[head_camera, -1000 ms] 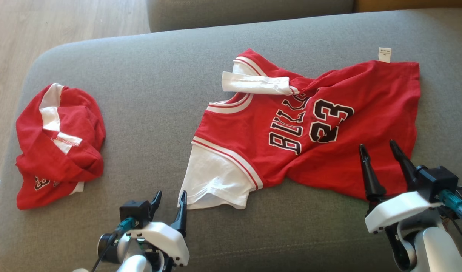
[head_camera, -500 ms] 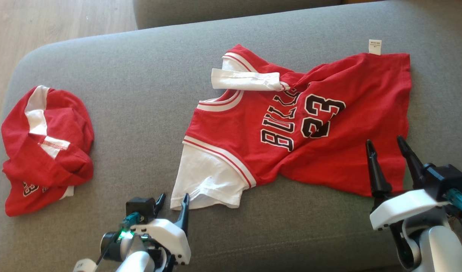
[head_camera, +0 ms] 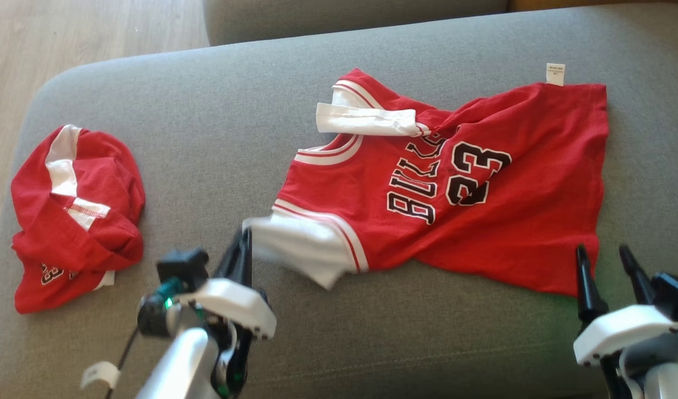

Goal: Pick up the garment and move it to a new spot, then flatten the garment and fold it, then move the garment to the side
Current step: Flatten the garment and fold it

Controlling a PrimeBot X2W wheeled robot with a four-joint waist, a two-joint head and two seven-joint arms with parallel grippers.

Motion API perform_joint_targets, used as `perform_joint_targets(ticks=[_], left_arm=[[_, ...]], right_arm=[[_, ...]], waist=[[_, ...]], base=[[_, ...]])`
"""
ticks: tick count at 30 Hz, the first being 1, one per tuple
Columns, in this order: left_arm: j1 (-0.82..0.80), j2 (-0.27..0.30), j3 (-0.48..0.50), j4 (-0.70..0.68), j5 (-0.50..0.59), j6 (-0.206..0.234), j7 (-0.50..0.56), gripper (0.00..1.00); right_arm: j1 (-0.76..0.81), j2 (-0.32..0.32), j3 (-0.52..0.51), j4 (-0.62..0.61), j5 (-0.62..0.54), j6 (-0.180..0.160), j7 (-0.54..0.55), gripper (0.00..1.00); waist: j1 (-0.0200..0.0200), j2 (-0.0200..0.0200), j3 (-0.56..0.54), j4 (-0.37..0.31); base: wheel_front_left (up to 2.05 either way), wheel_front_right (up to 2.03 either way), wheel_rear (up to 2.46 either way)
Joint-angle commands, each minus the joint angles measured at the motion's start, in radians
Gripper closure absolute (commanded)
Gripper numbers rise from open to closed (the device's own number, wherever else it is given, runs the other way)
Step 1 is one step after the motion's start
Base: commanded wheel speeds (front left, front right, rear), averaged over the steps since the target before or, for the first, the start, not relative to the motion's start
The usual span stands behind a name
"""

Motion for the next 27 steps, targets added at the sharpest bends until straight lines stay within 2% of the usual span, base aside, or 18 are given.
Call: perform_joint_targets(ticks=[1, 6, 9, 27], left_arm=[[-0.038, 0.011, 0.054, -0.095, 0.017, -0.005, -0.013, 1.0], [0.013, 0.006, 0.132, -0.33, 0.072, -0.019, -0.013, 1.0], [0.034, 0.004, 0.153, -0.406, 0.087, -0.021, -0.013, 1.0], [0.045, 0.002, 0.131, -0.434, 0.077, -0.026, -0.013, 1.0]], right_arm=[[-0.007, -0.004, 0.012, -0.009, 0.02, 0.0, 0.011, 0.0], [-0.011, -0.004, 0.006, 0.093, 0.126, 0.0, 0.025, 0.0], [-0.023, -0.004, 0.013, 0.156, 0.179, 0.0, 0.019, 0.0], [-0.138, -0.004, 0.003, 0.433, 0.179, 0.0, -0.073, 0.0]], waist=[[0.0, 0.0, 0.001, 0.0], [0.0, 0.0, 0.019, -0.016], [0.0, 0.0, 0.026, -0.022], [0.0, 0.0, 0.047, 0.0]], base=[[0.0, 0.0, 0.0], [0.0, 0.0, 0.0], [0.0, 0.0, 0.0], [0.0, 0.0, 0.0]])
